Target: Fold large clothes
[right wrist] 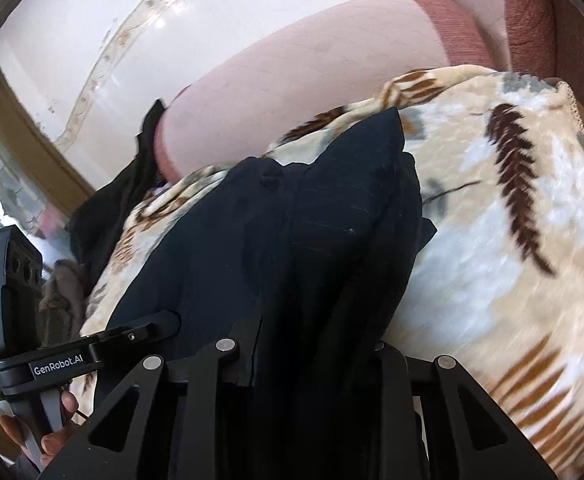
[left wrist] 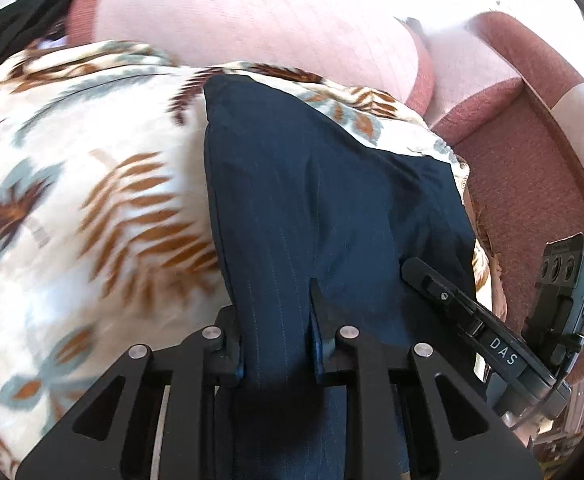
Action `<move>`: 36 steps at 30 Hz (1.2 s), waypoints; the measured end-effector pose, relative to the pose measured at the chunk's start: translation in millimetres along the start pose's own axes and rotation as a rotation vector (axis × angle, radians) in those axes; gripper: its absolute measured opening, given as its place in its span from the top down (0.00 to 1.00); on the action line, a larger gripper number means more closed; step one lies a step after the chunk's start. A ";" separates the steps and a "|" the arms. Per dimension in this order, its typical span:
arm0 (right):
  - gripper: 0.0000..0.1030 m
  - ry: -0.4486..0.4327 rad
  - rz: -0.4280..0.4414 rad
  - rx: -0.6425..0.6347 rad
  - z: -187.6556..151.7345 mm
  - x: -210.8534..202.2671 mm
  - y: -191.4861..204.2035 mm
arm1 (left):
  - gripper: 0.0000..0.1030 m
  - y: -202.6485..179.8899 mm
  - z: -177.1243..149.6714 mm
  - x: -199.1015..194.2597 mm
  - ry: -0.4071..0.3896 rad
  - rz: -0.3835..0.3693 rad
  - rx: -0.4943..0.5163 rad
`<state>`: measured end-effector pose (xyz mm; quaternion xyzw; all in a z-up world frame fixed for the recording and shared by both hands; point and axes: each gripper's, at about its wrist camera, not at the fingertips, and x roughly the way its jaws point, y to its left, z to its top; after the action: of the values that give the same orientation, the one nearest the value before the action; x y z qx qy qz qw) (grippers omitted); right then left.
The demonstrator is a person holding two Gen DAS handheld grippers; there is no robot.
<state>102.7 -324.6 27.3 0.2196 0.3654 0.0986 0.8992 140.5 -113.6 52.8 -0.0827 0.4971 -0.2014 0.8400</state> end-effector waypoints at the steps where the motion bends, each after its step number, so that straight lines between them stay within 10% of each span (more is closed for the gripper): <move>1: 0.74 0.007 0.013 -0.007 -6.7 -0.2 11.4 | 0.81 6.2 -4.2 -6.0 -0.003 0.005 -0.010; 10: 0.74 0.039 0.172 -0.015 -66.6 15.0 87.0 | 0.79 105.5 -62.4 -66.2 -0.027 0.039 -0.178; 17: 0.54 0.067 0.191 0.221 -109.4 41.9 35.9 | 0.48 130.4 -90.4 -37.1 0.015 0.097 -0.184; 26: 0.51 -0.163 0.049 0.268 -90.0 -10.0 21.7 | 0.47 120.1 -74.8 -86.6 -0.219 0.190 -0.094; 32: 0.50 -0.069 0.106 0.115 -64.8 20.5 48.3 | 0.41 123.7 -67.3 -34.7 -0.086 0.209 -0.065; 36: 0.91 -0.080 0.039 -0.007 -67.7 31.2 66.5 | 0.36 120.0 -71.2 -27.6 -0.078 0.241 -0.046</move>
<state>76.3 -233.4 -3.9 0.2275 0.3246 0.1086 0.9117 97.7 11.0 -0.9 -0.0495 0.4747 -0.0840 0.8747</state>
